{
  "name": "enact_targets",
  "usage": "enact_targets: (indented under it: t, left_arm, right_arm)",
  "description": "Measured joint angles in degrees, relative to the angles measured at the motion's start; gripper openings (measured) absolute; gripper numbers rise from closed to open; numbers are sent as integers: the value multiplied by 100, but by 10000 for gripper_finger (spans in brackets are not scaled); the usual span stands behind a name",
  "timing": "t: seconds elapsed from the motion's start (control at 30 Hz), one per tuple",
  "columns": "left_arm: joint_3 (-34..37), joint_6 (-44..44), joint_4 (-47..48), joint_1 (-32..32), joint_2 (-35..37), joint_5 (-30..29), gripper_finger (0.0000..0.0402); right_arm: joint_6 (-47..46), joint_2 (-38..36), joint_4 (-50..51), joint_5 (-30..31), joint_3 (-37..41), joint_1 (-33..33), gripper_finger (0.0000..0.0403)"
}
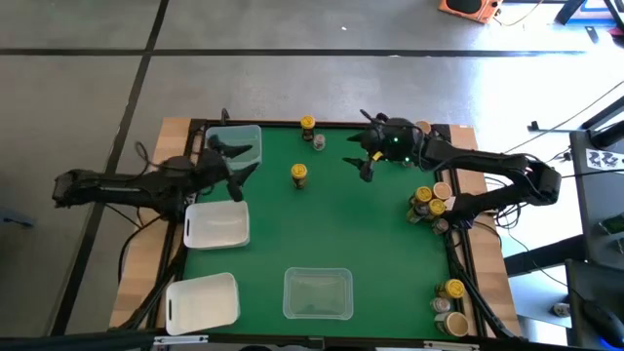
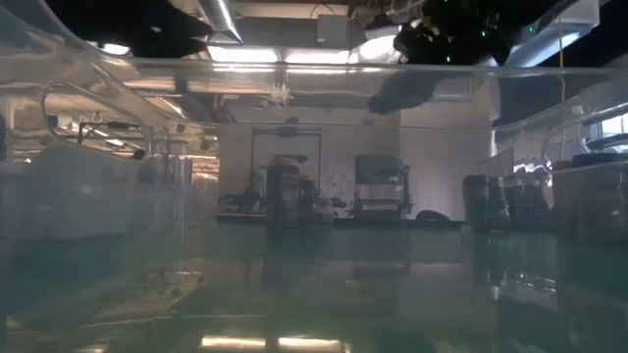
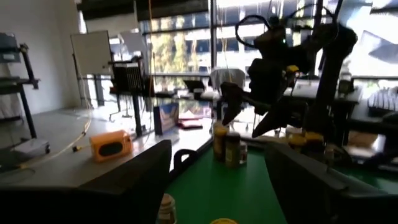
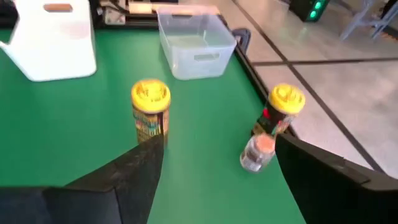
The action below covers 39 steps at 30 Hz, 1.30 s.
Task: Sort spices by type
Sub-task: Put the yellow spice bottle into the top transparent bin
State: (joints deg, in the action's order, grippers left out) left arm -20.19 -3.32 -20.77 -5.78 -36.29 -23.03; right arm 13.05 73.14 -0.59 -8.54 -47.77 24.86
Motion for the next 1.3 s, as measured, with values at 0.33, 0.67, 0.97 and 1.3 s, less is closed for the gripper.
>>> enact_targets:
  t: [0.33, 0.67, 0.97, 1.3]
  left_arm:
    - [-1203, 397, 209, -370, -2232, 2, 258]
    - [-1459, 150, 65, -487, -3197, 4, 258]
    - [-1459, 223, -140, -487, -3255, 5, 262]
    - [-1459, 531, -174, -527, -3301, 314, 340]
  right_arm:
    - [23, 9, -169, 5, 214, -9, 308]
    - [103, 9, -147, 14, 214, -9, 308]
    - [115, 9, -123, 16, 214, -7, 308]
    - [119, 12, -227, 16, 214, -7, 308]
